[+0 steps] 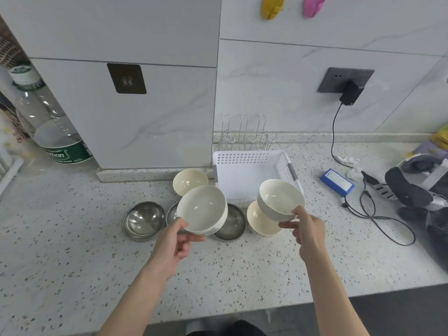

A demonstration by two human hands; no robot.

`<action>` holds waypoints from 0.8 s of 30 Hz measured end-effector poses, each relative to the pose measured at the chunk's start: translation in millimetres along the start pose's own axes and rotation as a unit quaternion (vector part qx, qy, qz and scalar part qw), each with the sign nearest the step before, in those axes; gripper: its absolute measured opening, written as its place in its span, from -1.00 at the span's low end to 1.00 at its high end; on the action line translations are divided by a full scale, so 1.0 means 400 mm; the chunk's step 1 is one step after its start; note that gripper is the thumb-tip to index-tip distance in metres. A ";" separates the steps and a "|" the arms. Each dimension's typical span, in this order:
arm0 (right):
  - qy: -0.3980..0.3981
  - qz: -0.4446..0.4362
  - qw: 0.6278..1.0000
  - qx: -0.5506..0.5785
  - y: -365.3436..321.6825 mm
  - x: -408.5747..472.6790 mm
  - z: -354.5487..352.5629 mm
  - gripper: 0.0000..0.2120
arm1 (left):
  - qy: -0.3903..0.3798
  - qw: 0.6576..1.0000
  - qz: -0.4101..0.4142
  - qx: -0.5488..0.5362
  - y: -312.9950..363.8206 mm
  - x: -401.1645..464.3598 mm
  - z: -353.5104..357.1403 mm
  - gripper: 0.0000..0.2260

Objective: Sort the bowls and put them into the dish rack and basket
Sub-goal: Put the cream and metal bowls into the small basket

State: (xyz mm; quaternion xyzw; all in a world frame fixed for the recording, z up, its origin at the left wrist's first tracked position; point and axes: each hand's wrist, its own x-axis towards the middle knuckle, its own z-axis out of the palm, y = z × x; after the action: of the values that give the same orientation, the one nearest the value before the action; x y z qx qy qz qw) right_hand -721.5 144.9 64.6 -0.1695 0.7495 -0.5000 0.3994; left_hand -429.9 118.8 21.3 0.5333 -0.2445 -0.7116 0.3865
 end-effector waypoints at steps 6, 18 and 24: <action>-0.052 -0.022 0.996 -0.065 -0.070 0.119 0.065 -0.78 | 0.046 0.998 0.012 -0.036 0.034 0.039 0.031 -0.74; -0.172 -0.085 0.941 -0.277 -0.126 0.386 0.239 -0.68 | 0.121 0.990 0.033 -0.072 0.086 0.127 0.118 -0.73; -0.234 -0.039 0.937 -0.256 -0.092 0.463 0.310 -0.78 | 0.148 0.986 0.031 -0.076 0.107 0.176 0.145 -0.76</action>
State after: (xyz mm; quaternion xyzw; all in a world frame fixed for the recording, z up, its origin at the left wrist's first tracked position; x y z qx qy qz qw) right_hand -747.3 -68.6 -4.7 -0.4072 0.7304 -0.2524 0.4868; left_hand -481.8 33.1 31.6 0.5935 -0.1460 -0.6295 0.4798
